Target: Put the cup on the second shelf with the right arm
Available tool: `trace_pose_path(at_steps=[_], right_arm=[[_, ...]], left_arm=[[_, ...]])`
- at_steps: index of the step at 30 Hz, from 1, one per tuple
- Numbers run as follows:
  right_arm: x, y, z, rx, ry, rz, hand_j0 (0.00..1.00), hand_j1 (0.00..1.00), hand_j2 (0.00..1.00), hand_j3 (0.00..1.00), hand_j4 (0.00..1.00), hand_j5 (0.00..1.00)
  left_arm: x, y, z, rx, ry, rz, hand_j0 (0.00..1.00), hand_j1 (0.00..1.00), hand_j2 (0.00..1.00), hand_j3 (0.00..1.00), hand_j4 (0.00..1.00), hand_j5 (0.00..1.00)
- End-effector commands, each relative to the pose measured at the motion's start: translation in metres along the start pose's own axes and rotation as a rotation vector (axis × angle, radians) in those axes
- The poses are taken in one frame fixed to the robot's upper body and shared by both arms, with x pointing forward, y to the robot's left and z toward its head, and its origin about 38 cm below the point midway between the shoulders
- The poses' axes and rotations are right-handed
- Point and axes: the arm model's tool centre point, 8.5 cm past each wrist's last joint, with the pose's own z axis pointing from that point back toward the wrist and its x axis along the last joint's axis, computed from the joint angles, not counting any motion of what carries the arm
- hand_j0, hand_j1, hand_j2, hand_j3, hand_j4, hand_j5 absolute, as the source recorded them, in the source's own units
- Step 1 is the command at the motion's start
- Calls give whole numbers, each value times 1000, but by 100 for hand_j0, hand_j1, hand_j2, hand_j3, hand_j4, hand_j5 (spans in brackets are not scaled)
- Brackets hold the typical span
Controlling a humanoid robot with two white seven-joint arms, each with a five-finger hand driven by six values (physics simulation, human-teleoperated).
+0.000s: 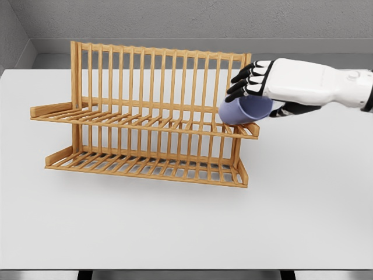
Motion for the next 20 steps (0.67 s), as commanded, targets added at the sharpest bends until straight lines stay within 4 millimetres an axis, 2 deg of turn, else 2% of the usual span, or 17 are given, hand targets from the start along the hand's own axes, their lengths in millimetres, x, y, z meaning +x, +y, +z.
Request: trace_pose_path(at_steps=[1,3,5,6,7,9,10,13,15,20], right_arm=[[-1,-3,3,-9,8,-1,100,100,100,100,100,100],[-7,-23,20,-51,54,38,100,100,100,100,100,100],[-23,-56,67,-132,186,95,100,100,100,100,100,100],[-37,-60,87,-164,253,80,100,100,100,100,100,100],[-57,-49,106,-172,326,24,100,100,100,100,100,100],[-93,-7,133,-158,445,-126,100,100,100,100,100,100],[-97,18,134,-140,462,-184,100,100,100,100,100,100],[-89,74,103,-142,406,-313,100,100,100,100,100,100],[-86,87,107,-137,419,-339,100,100,100,100,100,100],[-85,94,110,-126,429,-352,100,100,100,100,100,100]], left_arm=[[0,0,0,0,0,1,100,100,100,100,100,100],[0,0,0,0,0,1,100,100,100,100,100,100],[0,0,0,0,0,1,100,100,100,100,100,100],[0,0,0,0,0,-1,100,100,100,100,100,100],[0,0,0,0,0,1,100,100,100,100,100,100],[0,0,0,0,0,1,100,100,100,100,100,100],[0,0,0,0,0,1,100,100,100,100,100,100],[0,0,0,0,0,-1,100,100,100,100,100,100],[0,0,0,0,0,1,100,100,100,100,100,100],[2,0,0,-4,-8,-1,100,100,100,100,100,100]])
